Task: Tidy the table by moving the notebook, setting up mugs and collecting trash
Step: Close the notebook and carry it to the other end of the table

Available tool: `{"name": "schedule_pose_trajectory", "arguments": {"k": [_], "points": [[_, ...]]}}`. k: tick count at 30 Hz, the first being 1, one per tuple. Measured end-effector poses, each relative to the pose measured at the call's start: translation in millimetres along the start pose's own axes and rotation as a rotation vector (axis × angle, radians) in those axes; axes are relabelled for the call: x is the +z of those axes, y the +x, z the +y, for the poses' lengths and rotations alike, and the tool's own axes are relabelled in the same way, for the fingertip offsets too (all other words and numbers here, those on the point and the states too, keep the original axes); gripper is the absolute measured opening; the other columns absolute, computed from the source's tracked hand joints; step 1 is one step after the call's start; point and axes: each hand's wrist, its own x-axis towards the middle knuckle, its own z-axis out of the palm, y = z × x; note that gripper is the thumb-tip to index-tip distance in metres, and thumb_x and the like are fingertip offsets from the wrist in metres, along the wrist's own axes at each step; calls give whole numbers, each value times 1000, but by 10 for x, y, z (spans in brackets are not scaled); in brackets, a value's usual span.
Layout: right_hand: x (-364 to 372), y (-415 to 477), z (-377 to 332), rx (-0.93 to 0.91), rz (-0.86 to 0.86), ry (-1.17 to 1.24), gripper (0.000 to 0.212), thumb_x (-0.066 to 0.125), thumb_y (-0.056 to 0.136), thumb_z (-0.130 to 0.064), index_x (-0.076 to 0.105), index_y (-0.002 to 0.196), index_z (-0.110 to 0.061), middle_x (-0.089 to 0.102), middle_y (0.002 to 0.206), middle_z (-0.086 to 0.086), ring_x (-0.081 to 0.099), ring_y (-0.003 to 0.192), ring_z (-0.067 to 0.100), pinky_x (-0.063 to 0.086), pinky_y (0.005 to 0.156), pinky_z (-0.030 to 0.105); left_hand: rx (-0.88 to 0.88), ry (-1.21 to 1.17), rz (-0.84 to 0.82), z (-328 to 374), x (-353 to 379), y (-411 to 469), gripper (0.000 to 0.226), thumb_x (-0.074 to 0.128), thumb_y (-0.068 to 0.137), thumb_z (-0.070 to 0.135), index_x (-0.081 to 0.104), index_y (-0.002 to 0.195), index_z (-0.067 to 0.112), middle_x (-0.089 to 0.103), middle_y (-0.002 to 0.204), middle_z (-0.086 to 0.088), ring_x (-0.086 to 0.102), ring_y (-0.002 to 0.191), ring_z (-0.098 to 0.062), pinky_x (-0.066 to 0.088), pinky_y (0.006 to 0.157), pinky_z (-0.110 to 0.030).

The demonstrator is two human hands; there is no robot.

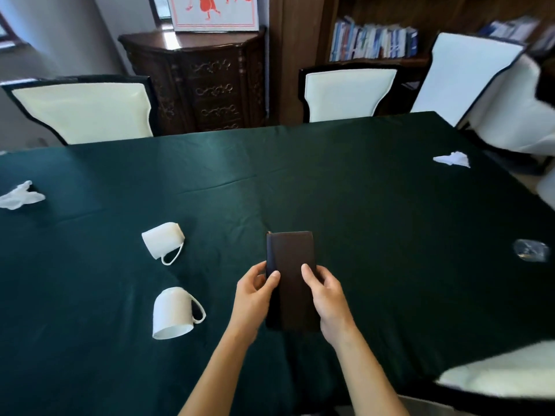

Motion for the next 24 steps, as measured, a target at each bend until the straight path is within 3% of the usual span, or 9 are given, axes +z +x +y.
{"name": "schedule_pose_trajectory", "arguments": {"k": [3,6,9,11,14,17,21,24], "points": [[126,-410,21,-70,99,52,14,70,99,-34,75,106,-23,83,101,4,80,92,24,67,75,45,97,133,-53,93,-81,-265,29,68,102,21,70,131,19,83,115,2,78,109,-16,61,96,-38],[197,-794,15,-124,149,131,14,68,100,-28,76,108,-20,83,104,7,80,97,28,66,79,44,231,306,-63,312,-222,-445,24,74,98,25,75,120,34,82,107,12,77,101,-8,60,91,-27],[246,-1139,-7,-169,162,132,13,68,101,-27,79,108,-24,83,108,3,78,103,23,64,89,43,393,410,-17,585,-330,-538,39,72,99,18,69,138,24,76,119,13,72,110,-4,52,96,-14],[281,-1363,-34,-190,142,147,13,68,101,-28,81,104,-30,83,109,1,79,103,20,65,86,38,497,455,-61,782,-324,-586,42,69,101,15,66,143,20,70,132,16,66,123,0,43,101,-4],[282,-1633,-87,-211,100,176,14,68,100,-28,81,103,-30,83,109,5,79,101,22,65,77,32,592,468,-172,1045,-190,-663,39,70,101,16,70,139,19,72,133,12,62,128,4,44,108,-11],[168,-1859,-135,-260,138,205,14,68,99,-27,80,105,-23,82,108,9,79,99,24,66,77,34,495,296,-313,1178,-12,-803,34,73,99,19,72,132,18,80,120,7,72,117,-5,55,105,-30],[-102,-2146,-189,-348,208,230,14,68,100,-27,78,106,-20,81,110,9,78,96,21,65,80,35,278,8,-471,1144,282,-1151,30,75,95,29,76,125,23,82,97,-5,77,91,-16,64,84,-35],[-352,-2361,-200,-403,318,217,12,67,101,-27,77,105,-23,82,107,3,78,95,16,64,77,30,204,-58,-586,976,553,-1451,25,72,100,30,77,118,15,83,110,-12,78,98,-23,64,85,-41]]}}
